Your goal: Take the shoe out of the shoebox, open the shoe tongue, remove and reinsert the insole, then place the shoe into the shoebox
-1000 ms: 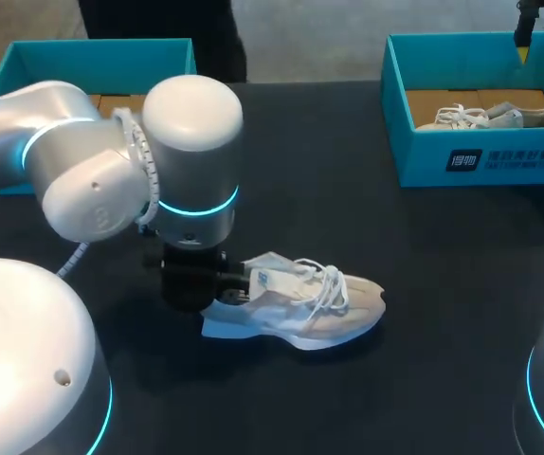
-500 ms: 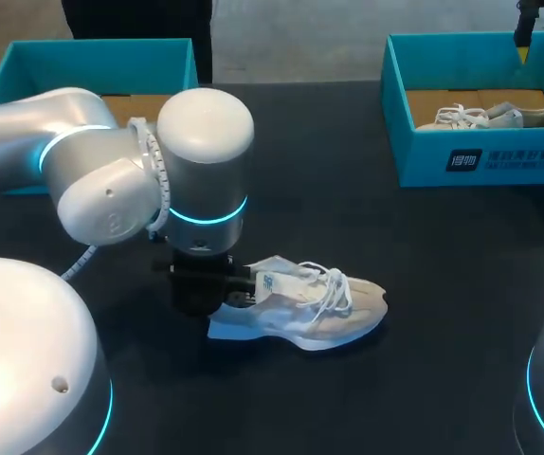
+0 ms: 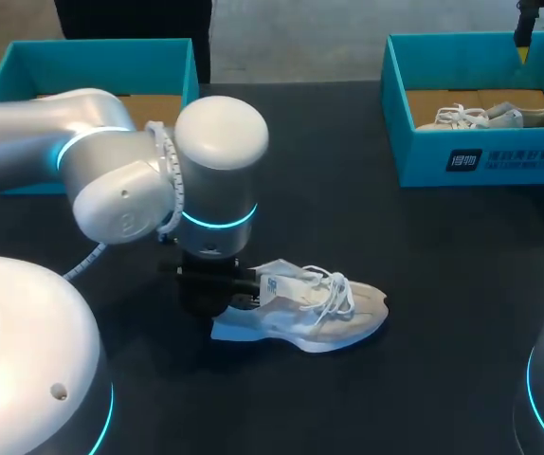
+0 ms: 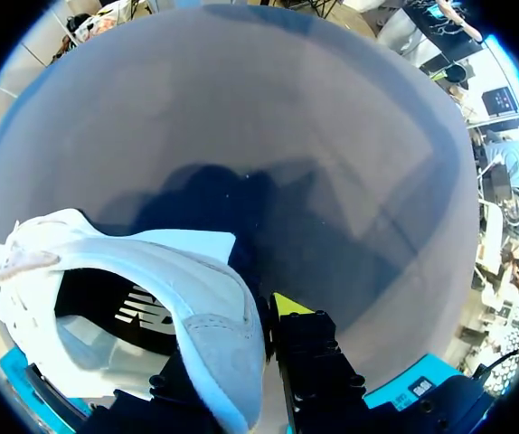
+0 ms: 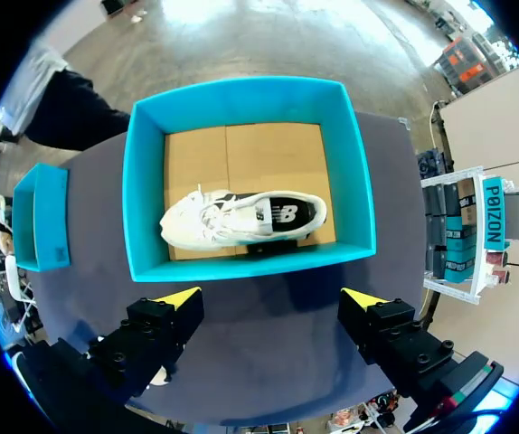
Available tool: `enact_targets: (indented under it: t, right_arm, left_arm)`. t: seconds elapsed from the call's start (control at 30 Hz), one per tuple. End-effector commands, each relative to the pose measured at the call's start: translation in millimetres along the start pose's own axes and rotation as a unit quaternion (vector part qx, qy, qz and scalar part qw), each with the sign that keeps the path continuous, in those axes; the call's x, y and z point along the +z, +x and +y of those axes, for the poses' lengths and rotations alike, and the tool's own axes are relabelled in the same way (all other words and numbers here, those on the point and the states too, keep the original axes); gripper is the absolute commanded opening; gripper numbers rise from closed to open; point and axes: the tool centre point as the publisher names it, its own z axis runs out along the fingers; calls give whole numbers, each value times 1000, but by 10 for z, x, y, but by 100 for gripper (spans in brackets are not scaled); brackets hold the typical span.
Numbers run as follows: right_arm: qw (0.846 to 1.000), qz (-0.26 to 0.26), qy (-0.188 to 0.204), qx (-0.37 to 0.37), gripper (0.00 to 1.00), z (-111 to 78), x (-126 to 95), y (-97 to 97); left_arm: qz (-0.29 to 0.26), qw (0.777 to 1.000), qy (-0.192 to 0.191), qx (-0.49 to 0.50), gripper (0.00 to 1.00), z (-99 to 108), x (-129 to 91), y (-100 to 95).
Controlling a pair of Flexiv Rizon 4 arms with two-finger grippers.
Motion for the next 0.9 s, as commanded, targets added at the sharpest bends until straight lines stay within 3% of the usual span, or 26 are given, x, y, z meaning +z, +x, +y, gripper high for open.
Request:
enact_targets:
  t: [0.03,0.1,0.13,0.17,0.23,0.33,0.43,0.5,0.9]
  right_arm:
    - [1000,0,-1,0,100,-6,2,0]
    - [1000,0,-1,0,100,-6,2,0]
    - [1000,0,-1,0,100,-6,2,0]
    - [1000,0,-1,0,100,-6,2,0]
    - [1000,0,-1,0,100,-6,2,0]
    - [1000,0,-1,0,100,-6,2,0]
    - [1000,0,-1,0,100,-6,2,0]
    - [1000,0,-1,0,100,-6,2,0]
    - [1000,0,-1,0,100,-6,2,0]
  left_arm:
    - [-1,1000,-2,1,0,7,18,7]
    - [-1,1000,-4,2,1,12,26,15]
    - [-1,1000,-5,2,24,14,29,16]
    - [-2,1000,-6,3,35,16,29,23]
    - [-4,1000,-8,4,36,19,27,31]
    - [-9,1000,-11,7,49,21,13,52]
    - [-17,1000,-11,10,84,26,-17,62]
    - [-26,1000,-10,8,100,24,-59,71]
    - [-94,996,0,9,100,-37,-564,169]
